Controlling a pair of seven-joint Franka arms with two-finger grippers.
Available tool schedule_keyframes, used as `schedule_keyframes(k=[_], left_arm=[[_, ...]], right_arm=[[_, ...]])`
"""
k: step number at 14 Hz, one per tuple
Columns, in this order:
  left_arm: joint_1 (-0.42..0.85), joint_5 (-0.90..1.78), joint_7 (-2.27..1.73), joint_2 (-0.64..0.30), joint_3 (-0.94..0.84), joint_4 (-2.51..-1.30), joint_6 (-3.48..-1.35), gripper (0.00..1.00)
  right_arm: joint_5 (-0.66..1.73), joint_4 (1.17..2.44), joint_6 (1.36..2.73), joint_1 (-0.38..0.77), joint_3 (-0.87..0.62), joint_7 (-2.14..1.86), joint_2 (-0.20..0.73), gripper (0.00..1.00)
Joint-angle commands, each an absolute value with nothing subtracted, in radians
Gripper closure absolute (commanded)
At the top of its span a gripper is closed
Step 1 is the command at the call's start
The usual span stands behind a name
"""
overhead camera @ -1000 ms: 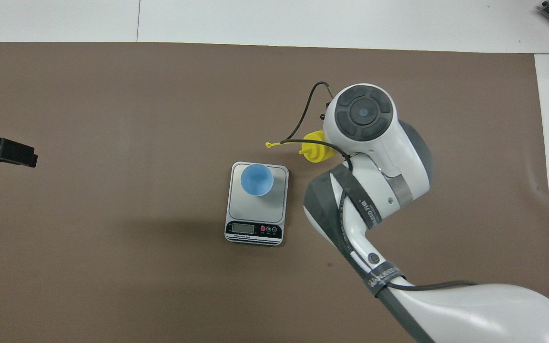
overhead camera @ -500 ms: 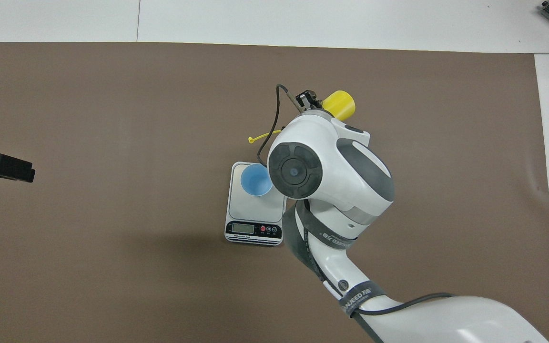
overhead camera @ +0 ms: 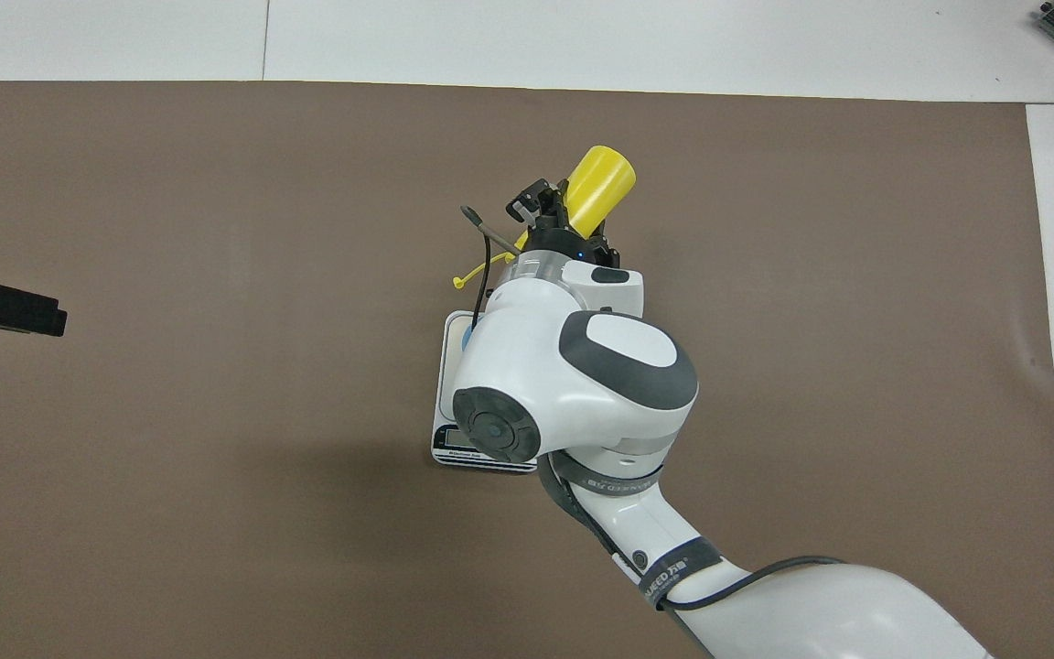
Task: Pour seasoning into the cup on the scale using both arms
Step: 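Tilt the yellow bottle with the right gripper to pour into the cup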
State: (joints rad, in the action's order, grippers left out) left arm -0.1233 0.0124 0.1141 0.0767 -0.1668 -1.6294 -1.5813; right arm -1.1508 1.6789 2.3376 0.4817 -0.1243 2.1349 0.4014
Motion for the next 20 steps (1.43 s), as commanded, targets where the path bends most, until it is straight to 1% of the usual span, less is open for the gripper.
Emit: schedule_keyframes(k=[1,3,6,14,18,19,20], left_arm=[[-0.133,0.029,0.114,0.069,-0.169,-1.640,-1.608,0.00],[-0.129,0.026,0.115,0.071,-0.169,-1.644,-1.600,0.00],[-0.126,0.025,0.118,0.077,-0.169,-1.655,-1.597,0.00],[-0.120,0.025,0.120,0.081,-0.169,-1.666,-1.605,0.00],[-0.120,0.025,0.120,0.081,-0.169,-1.666,-1.605,0.00],[-0.120,0.025,0.120,0.081,-0.169,-1.666,-1.605,0.00],[-0.118,0.025,0.120,0.081,-0.169,-1.666,-1.605,0.00]], right_arm=[[-1.363,1.692,2.355,0.486,-0.124,2.238,0.417,1.00],[-1.466,1.715,2.346,0.489,-0.124,2.298,0.416,1.00],[-1.485,1.724,2.303,0.537,-0.123,2.333,0.411,1.00],[-1.506,1.723,2.292,0.545,-0.123,2.352,0.410,1.00],[-1.483,1.706,2.313,0.528,-0.126,2.347,0.410,1.00],[-1.461,1.704,2.327,0.516,-0.127,2.344,0.405,1.00],[-1.419,1.703,2.370,0.502,-0.127,2.339,0.390,1.00]])
